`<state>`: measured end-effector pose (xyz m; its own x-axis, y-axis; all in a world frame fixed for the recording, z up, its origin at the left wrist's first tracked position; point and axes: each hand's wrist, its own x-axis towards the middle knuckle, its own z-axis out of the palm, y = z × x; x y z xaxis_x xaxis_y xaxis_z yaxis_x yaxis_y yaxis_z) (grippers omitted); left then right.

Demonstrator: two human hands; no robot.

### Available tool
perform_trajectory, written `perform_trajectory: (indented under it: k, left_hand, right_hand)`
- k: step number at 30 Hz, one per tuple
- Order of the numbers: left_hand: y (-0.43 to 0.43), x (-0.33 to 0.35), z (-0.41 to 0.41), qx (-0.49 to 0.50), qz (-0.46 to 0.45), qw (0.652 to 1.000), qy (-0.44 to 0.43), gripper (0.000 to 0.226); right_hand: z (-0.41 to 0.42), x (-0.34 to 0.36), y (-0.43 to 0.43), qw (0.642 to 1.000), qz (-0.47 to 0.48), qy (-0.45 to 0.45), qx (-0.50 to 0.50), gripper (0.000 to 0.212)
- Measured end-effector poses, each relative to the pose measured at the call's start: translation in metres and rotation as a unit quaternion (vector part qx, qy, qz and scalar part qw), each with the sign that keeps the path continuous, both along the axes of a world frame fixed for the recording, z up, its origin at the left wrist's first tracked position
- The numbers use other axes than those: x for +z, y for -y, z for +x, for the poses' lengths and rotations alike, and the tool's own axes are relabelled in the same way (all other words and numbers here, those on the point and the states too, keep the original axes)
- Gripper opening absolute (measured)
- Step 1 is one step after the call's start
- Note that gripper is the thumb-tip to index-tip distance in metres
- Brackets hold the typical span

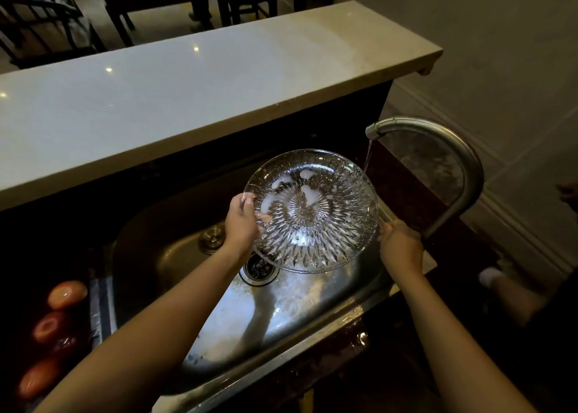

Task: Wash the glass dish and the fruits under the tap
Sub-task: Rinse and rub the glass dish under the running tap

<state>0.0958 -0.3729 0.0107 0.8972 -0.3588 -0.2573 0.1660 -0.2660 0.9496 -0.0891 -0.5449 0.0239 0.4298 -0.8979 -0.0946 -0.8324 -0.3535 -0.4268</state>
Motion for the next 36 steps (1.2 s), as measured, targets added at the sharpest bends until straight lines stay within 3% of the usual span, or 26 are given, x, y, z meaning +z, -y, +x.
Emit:
perform_trajectory:
  k: [10, 12, 17, 19, 21, 24, 26, 27, 30, 32, 36]
  left_hand:
    - [0.002, -0.004, 0.003, -0.002, -0.005, 1.0, -0.014, 0.029]
    - [0.003, -0.003, 0.004, -0.005, -0.005, 1.0, -0.009, 0.029]
    - [0.004, -0.001, 0.007, -0.008, -0.021, 0.999, -0.035, 0.031]
    - [0.005, 0.0, 0.009, -0.014, -0.015, 0.999, -0.031, 0.032]
    - [0.007, 0.001, 0.012, -0.023, -0.001, 1.0, -0.01, 0.03]
    - [0.014, 0.004, 0.014, -0.035, 0.065, 0.996, 0.041, 0.031]
    - [0.019, 0.005, 0.011, -0.058, 0.179, 0.975, 0.12, 0.043]
    - [0.021, 0.005, 0.009, -0.078, 0.251, 0.948, 0.181, 0.05]
    - [0.033, 0.005, 0.001, -0.178, 0.397, 0.81, 0.392, 0.063]
    - [0.043, 0.005, -0.009, -0.265, 0.396, 0.772, 0.421, 0.065]
    - [0.073, 0.004, -0.045, -0.403, 0.269, 0.777, 0.402, 0.06]
  right_hand:
    - [-0.002, -0.002, 0.005, 0.998, 0.057, 0.019, -0.011, 0.033]
    - [-0.003, 0.001, 0.002, 0.995, 0.074, 0.065, -0.015, 0.038]
    - [0.002, 0.014, -0.019, 0.984, -0.019, 0.177, -0.009, 0.039]
    - [0.008, 0.02, -0.017, 0.966, 0.091, 0.24, -0.04, 0.043]
    - [0.014, 0.026, -0.013, 0.912, 0.262, 0.311, -0.058, 0.046]
    - [0.022, 0.025, -0.01, 0.886, 0.315, 0.338, -0.046, 0.033]
    - [0.024, 0.023, -0.011, 0.879, 0.292, 0.372, -0.059, 0.026]
    - [0.025, 0.021, -0.011, 0.876, 0.279, 0.387, -0.066, 0.026]
    - [0.027, 0.022, -0.009, 0.872, 0.262, 0.405, -0.08, 0.028]
    - [0.028, 0.022, -0.004, 0.878, 0.252, 0.398, -0.089, 0.029]
    - [0.031, 0.021, -0.003, 0.886, 0.253, 0.375, -0.105, 0.032]
